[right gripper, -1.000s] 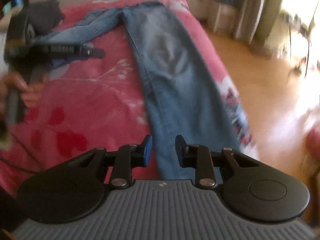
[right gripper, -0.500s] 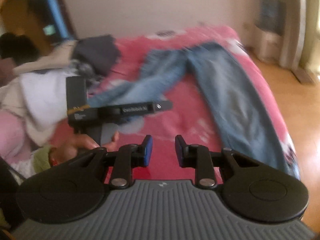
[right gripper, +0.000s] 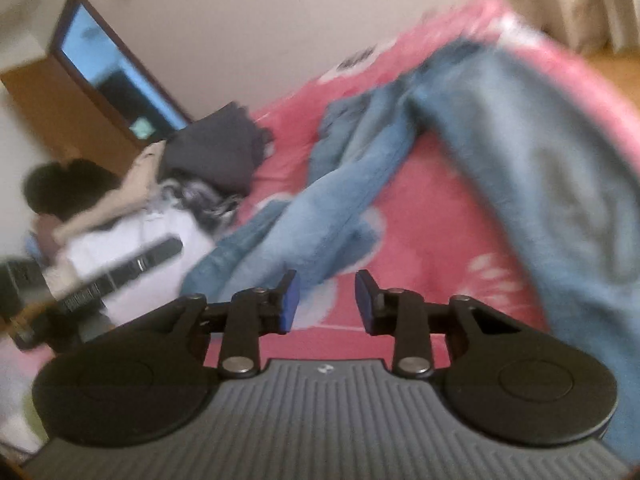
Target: Fold clothes
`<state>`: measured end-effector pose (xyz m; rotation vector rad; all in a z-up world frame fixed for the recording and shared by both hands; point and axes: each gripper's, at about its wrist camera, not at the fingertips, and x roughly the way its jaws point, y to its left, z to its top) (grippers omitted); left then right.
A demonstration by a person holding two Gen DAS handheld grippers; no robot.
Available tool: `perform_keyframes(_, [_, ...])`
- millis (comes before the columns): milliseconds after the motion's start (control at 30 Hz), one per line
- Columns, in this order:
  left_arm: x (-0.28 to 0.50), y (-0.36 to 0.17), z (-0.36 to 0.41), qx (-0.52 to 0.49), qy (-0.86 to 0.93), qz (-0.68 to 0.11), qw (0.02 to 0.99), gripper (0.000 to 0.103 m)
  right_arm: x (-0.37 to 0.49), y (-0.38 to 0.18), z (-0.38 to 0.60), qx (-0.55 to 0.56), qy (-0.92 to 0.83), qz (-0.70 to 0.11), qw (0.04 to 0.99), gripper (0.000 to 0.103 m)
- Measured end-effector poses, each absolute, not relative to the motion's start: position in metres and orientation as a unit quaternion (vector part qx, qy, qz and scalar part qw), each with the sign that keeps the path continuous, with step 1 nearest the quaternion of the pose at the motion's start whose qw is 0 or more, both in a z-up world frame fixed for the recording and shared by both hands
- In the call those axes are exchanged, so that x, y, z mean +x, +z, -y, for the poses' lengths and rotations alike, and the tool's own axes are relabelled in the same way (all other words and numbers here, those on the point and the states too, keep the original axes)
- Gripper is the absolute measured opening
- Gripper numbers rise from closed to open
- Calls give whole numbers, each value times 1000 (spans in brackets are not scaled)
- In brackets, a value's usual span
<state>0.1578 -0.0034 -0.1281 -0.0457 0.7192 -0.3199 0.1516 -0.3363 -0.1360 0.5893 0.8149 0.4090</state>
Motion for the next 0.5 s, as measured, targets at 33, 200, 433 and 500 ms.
perform_keyframes(33, [164, -141, 1, -19, -145, -386, 911, 91, 164, -146, 337, 305, 204, -400, 840, 33])
perform_keyframes(200, [165, -175, -3, -96, -121, -471, 869, 55, 206, -192, 335, 424, 239, -450, 749, 47])
perform_keyframes(433, [161, -159, 24, -199, -192, -496, 823, 18, 250, -251, 318, 527, 266, -495, 637, 56])
perform_keyframes(500, [162, -152, 28, -275, -234, -499, 787, 18, 250, -245, 322, 541, 295, -484, 621, 35])
